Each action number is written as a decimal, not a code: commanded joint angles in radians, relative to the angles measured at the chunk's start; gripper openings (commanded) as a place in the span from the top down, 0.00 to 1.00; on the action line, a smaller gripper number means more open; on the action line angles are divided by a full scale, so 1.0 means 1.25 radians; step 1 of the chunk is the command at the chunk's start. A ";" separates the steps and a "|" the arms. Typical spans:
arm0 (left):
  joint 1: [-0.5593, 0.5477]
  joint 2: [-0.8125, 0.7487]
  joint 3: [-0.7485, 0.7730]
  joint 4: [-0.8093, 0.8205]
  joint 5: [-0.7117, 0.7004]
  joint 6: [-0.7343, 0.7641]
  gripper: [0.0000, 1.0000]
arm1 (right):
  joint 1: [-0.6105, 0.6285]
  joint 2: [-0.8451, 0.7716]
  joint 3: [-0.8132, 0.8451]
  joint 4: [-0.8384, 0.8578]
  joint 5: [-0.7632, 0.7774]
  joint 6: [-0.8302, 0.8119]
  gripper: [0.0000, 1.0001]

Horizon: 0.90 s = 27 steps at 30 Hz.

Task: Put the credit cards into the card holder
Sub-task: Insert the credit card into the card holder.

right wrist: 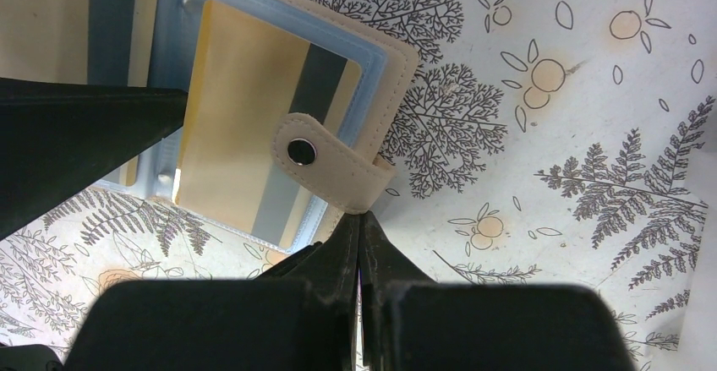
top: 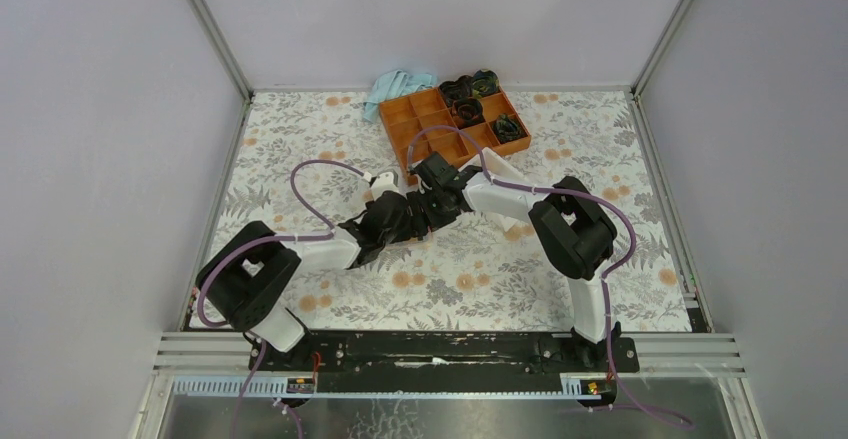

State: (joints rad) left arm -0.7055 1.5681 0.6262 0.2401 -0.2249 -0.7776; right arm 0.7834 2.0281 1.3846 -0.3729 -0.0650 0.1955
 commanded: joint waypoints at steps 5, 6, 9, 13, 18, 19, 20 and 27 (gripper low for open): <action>-0.021 0.029 0.019 0.068 0.049 -0.015 0.20 | 0.019 0.019 -0.027 0.007 -0.022 -0.003 1.00; -0.021 0.030 0.022 0.067 0.049 -0.014 0.20 | 0.019 0.019 -0.028 0.008 -0.020 -0.003 1.00; -0.022 0.024 0.027 0.054 0.045 -0.010 0.20 | 0.019 0.011 -0.038 0.013 0.002 0.000 0.95; -0.023 -0.016 0.026 0.028 0.021 0.005 0.19 | 0.010 -0.016 -0.054 0.019 0.020 0.005 0.85; -0.021 -0.050 0.023 0.004 0.005 0.017 0.17 | 0.007 -0.049 -0.060 0.015 0.043 0.008 0.77; -0.021 -0.054 0.022 0.001 0.004 0.018 0.17 | 0.006 -0.055 -0.063 0.014 0.048 0.010 0.76; -0.021 -0.057 0.019 -0.001 0.002 0.019 0.16 | 0.006 -0.063 -0.065 0.013 0.054 0.012 0.74; -0.021 -0.067 -0.004 0.011 0.005 0.015 0.14 | 0.007 -0.106 -0.084 0.007 0.073 0.025 0.71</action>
State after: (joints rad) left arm -0.7216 1.5070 0.6270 0.2237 -0.2249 -0.7673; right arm 0.7834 1.9598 1.2942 -0.3405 -0.0029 0.2115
